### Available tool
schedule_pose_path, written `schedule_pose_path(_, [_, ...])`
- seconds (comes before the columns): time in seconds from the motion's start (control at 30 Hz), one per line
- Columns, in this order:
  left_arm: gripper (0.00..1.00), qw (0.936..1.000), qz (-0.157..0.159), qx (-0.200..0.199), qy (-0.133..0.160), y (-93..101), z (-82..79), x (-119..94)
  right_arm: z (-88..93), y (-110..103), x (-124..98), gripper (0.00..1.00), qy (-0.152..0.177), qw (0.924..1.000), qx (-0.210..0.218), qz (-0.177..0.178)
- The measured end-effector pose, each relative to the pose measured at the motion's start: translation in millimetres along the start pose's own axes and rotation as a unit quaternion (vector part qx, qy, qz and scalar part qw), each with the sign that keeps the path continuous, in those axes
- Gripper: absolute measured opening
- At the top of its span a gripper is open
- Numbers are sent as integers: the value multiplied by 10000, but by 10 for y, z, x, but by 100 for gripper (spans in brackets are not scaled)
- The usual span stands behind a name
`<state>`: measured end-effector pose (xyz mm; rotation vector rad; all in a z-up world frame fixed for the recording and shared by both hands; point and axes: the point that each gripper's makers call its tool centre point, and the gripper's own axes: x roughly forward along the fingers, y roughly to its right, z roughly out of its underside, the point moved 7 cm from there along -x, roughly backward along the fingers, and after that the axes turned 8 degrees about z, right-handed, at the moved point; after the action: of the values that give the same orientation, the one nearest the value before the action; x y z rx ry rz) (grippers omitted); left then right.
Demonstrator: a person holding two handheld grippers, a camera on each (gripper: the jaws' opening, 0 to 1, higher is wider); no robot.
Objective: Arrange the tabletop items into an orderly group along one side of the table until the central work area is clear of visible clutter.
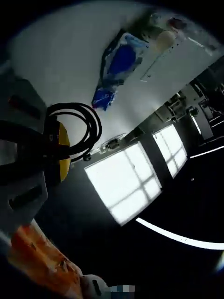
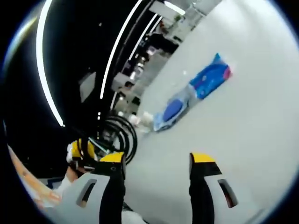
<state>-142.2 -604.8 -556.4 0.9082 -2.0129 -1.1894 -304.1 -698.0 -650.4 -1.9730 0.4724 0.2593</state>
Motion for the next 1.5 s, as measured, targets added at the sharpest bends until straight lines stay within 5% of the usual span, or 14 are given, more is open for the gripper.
schedule_pose_path(0.13, [3, 9980, 516, -287, 206, 76, 41, 66, -1, -118, 8, 55, 54, 9977, 499, -464])
schedule_pose_path(0.27, [3, 9975, 605, -321, 193, 84, 76, 103, 24, -214, 38, 55, -12, 9926, 873, -843])
schedule_pose_path(0.57, [2, 9883, 1291, -759, 286, 183, 170, 154, 172, -513, 113, 54, -470, 9710, 1476, -1820])
schedule_pose_path(0.73, [2, 9902, 1180, -724, 201, 152, 187, 134, 129, -597, 70, 19, -501, 9595, 1691, -2196])
schedule_pose_path(0.8, [2, 9888, 1210, -814, 312, 126, 176, 108, 100, -539, 61, 15, -478, 9588, 1849, -2104])
schedule_pose_path(0.87, [2, 9897, 1082, -839, 414, 77, 162, 70, 46, -498, 34, 9, -419, 9504, 2259, -2097])
schedule_pose_path(0.93, [2, 9932, 780, -768, 395, 0, 168, 19, -13, -444, 3, 5, -88, 9563, 2161, -1966])
schedule_pose_path(1.03, [3, 9942, 675, -760, 340, -37, 190, -11, -5, -445, -41, 3, -355, 9614, 1994, -1865])
schedule_pose_path(1.17, [4, 9964, 381, -694, 306, -107, 212, -26, -46, -420, -67, 2, -254, 9695, 1841, -1600])
schedule_pose_path(1.33, [12, 9995, 121, -134, 246, -145, 192, -67, -91, -422, -68, 2, -309, 9797, 1510, -1280])
schedule_pose_path(1.43, [24, 9988, 45, 134, 467, -152, 137, -115, -111, -418, -74, 2, -272, 9805, 1471, -1274])
schedule_pose_path(1.5, [46, 9983, 71, 219, 539, -146, 108, -140, -130, -403, -83, 2, -210, 9800, 1535, -1252])
